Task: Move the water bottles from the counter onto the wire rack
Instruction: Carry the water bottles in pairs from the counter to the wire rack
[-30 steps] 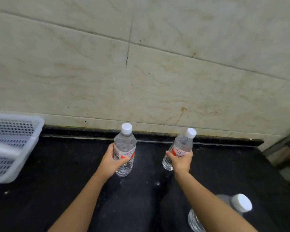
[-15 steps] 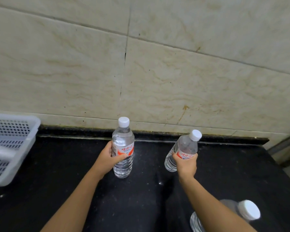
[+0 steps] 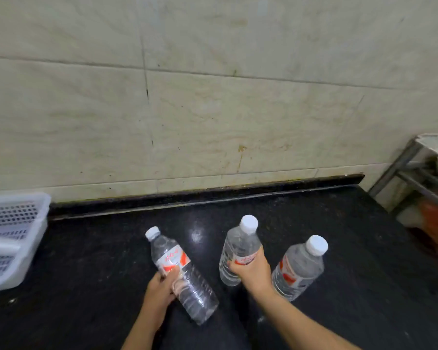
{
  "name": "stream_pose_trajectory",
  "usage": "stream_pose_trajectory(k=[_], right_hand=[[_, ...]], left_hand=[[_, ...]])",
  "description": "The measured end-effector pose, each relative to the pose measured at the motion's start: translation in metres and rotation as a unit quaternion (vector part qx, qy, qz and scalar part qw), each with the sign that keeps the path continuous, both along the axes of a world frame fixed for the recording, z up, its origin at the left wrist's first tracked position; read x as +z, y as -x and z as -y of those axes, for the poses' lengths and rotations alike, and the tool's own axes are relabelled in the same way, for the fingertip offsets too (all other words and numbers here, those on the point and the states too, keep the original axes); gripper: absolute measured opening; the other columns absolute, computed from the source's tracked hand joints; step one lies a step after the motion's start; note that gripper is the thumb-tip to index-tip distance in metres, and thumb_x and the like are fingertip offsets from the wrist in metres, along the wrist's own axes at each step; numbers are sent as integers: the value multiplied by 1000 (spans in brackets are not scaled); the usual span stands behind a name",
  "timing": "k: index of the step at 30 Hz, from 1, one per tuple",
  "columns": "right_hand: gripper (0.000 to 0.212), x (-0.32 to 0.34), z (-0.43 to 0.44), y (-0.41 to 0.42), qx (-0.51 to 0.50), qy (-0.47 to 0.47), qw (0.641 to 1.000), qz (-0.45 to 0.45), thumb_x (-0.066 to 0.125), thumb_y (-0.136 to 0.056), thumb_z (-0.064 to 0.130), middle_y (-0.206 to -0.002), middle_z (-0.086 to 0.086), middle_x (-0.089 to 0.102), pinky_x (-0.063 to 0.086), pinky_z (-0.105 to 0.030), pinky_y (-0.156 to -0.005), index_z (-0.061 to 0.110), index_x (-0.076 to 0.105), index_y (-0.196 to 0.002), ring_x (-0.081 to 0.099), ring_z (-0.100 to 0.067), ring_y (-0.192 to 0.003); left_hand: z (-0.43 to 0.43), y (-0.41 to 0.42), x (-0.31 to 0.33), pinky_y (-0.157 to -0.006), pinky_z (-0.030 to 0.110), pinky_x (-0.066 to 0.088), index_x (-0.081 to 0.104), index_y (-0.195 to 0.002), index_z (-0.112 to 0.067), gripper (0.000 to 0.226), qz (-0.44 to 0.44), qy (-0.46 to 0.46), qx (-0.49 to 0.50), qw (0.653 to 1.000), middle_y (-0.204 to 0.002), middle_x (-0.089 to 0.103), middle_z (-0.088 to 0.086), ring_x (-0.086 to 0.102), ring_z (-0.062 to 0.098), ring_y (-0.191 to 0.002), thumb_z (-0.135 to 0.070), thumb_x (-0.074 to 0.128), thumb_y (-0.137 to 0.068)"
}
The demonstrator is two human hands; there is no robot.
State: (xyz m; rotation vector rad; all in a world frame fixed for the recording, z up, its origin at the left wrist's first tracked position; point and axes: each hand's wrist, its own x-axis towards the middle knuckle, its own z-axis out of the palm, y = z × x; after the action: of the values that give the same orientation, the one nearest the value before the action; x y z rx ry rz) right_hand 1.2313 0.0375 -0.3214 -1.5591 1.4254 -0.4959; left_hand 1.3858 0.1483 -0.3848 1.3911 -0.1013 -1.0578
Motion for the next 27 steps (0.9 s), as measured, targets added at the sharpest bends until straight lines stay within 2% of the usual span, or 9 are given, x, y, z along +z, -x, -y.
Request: stream_pose_trajectory(k=[2,4,8,10,14,17,20,23,27], right_hand=[[72,-2,-11,13,8,4,1000,-4,76,-49,32,-102,4,64,49,-38,-90,28,44,-114,63,-21,-100],[71,-7,-20,27,22,8,1000,-6,68,-42,41,-100,3,68,52,-41,-87,26,47,-108,65,-19,-95],[68,-3,-43,63,80,4,997,1,68,-41,45,-99,6,69,54,-36,-86,27,52,-105,65,-10,-91],[65,4,-54,86,117,3,993,-1,70,-43,44,-100,10,68,52,-30,-88,33,51,-104,64,-6,-94],[54,22,-62,145,167,9,986,-2,79,-57,27,-92,18,63,44,-17,-80,38,47,-99,61,-4,-92],[57,31,-58,203,158,24,987,0,78,-57,27,-101,9,67,48,-23,-86,35,49,-104,62,-10,-98],[57,37,-49,271,120,30,992,-4,78,-56,28,-103,5,66,51,-31,-89,31,49,-105,63,-14,-100],[56,38,-39,341,68,39,997,-11,78,-58,30,-102,4,65,51,-31,-87,28,50,-107,62,-16,-100],[58,35,-29,424,-18,41,999,-15,79,-59,26,-105,-1,65,50,-33,-87,21,49,-109,62,-19,-100]], left_hand=[[-21,23,-7,-58,27,56,60,-100,-3,16,-27,6,29,999,-75,72,8,67,21,-68,-11,53,-89],[-35,33,-5,-51,21,56,60,-92,-7,9,0,19,43,999,-71,72,7,68,12,-58,-5,52,-88],[-48,45,23,-65,27,55,59,-92,-11,19,81,35,52,995,-88,66,11,66,19,-69,6,57,-82],[-54,58,40,-70,29,53,58,-97,-11,25,113,45,40,992,-90,66,9,63,23,-78,8,58,-81],[-61,107,64,-58,15,55,58,-99,-10,30,180,62,-2,982,-91,67,8,63,19,-79,12,58,-78],[-60,160,72,-56,14,54,59,-94,-15,33,200,79,-32,976,-89,67,7,67,7,-68,14,58,-77],[-54,219,77,-57,15,55,59,-97,-15,33,196,109,-65,972,-83,72,1,69,3,-68,-2,72,-69],[-39,280,80,-60,16,55,60,-98,-18,61,188,124,-111,968,-79,76,-6,70,6,-73,-31,73,-40],[-3,358,82,-60,14,54,59,-97,-20,61,167,150,-165,961,-79,76,-9,70,4,-73,-30,72,-39]])
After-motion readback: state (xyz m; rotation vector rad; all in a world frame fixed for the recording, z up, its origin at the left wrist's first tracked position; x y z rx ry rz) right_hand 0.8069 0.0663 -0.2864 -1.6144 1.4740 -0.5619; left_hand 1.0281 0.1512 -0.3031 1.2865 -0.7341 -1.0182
